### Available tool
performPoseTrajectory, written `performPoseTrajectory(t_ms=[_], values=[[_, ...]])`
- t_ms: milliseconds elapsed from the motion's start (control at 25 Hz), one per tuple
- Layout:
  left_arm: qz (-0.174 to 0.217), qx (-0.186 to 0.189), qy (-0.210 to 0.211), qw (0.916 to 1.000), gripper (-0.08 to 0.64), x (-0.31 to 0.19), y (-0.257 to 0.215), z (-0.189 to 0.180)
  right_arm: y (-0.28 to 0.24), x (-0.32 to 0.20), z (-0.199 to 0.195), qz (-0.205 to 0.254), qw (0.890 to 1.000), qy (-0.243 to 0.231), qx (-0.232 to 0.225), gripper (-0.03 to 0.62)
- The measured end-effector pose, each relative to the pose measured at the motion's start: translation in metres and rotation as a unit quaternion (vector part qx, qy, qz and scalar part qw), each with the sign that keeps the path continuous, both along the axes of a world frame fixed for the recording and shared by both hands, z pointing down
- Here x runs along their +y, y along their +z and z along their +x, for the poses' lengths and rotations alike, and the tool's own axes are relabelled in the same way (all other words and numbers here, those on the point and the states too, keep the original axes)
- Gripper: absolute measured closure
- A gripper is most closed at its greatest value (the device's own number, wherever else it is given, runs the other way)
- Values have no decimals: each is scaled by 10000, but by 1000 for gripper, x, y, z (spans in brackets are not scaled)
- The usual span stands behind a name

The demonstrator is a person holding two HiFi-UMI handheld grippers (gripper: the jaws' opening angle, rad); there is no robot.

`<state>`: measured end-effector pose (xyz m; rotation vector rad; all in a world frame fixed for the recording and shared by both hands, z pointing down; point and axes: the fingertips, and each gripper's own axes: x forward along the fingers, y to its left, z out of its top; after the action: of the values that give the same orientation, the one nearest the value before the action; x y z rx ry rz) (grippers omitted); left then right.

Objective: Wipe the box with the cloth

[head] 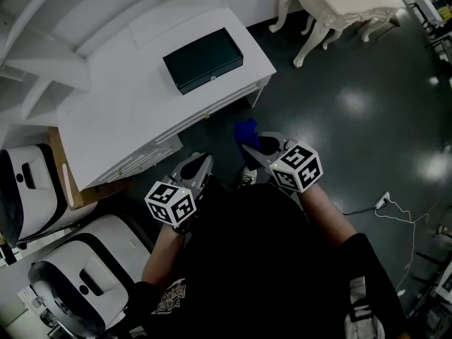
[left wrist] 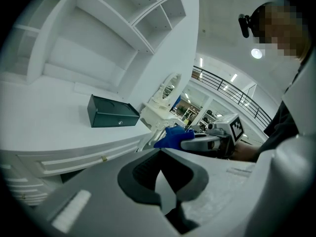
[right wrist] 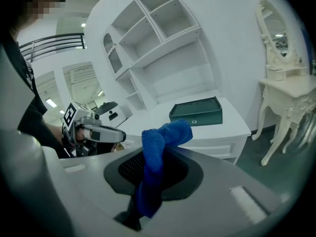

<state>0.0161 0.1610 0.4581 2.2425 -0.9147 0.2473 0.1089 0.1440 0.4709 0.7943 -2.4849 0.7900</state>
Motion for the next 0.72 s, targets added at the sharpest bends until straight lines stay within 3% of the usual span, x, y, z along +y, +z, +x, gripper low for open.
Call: performPoseTrajectory(t_ms=[720], values=[[-18, -118, 174, 9998, 560, -15, 1, -13, 8, -11, -14, -199, 9997, 103, -33, 503]])
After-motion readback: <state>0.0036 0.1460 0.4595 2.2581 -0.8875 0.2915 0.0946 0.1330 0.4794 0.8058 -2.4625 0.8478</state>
